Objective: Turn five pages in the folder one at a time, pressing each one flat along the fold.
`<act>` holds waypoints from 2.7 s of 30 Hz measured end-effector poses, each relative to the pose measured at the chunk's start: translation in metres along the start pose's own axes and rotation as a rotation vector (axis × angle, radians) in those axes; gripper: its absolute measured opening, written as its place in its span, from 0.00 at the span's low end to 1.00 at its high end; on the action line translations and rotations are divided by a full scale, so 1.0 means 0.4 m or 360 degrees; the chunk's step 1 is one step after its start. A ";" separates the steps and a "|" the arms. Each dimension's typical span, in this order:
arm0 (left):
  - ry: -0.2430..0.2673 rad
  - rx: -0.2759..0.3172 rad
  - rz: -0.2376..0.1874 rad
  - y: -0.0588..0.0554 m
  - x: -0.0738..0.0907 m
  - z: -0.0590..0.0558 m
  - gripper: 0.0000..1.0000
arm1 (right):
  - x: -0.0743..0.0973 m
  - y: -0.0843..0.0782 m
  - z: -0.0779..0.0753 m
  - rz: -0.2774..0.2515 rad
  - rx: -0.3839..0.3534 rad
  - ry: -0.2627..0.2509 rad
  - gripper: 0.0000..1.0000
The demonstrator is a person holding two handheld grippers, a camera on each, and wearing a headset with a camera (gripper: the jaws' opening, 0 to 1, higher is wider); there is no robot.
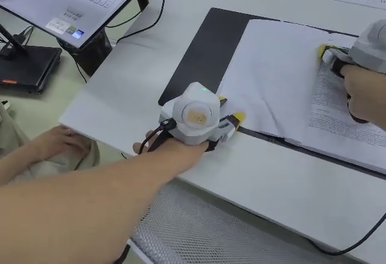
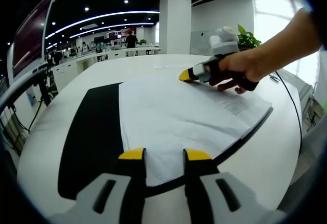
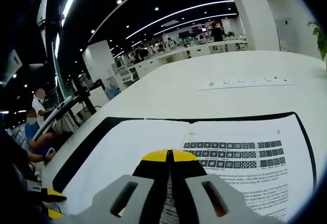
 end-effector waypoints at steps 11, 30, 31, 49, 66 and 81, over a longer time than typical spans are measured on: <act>-0.0002 -0.0005 -0.0001 -0.004 -0.007 0.003 0.27 | 0.061 -0.044 0.034 0.0028 -0.0009 0.0079 0.00; -0.0002 0.0000 -0.0002 -0.001 0.003 0.000 0.27 | 0.233 -0.150 0.108 0.0108 0.0007 0.0123 0.00; -0.0003 0.0000 -0.0002 -0.001 0.003 -0.001 0.27 | 0.242 -0.158 0.112 0.0112 0.0010 0.0126 0.00; -0.0026 -0.0022 -0.0026 -0.004 0.001 -0.001 0.27 | 0.332 -0.249 0.137 0.0177 0.0035 0.0146 0.00; -0.0023 -0.0012 -0.0058 -0.003 0.010 -0.002 0.26 | 0.403 -0.314 0.136 0.0222 0.0030 0.0175 0.00; -0.0020 -0.0018 -0.0049 -0.003 0.018 0.000 0.26 | 0.458 -0.357 0.169 0.0312 -0.0026 0.0188 0.00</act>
Point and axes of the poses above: the centre of the closed fingertips' face, and the gripper's own axes: x roughly backward along the fingers, z roughly to its left, y roughly out of its top, the point moved 5 cm from there along x, roughly backward along the fingers, and after that the axes turned 14 degrees about -x, right-handed, at the moved point
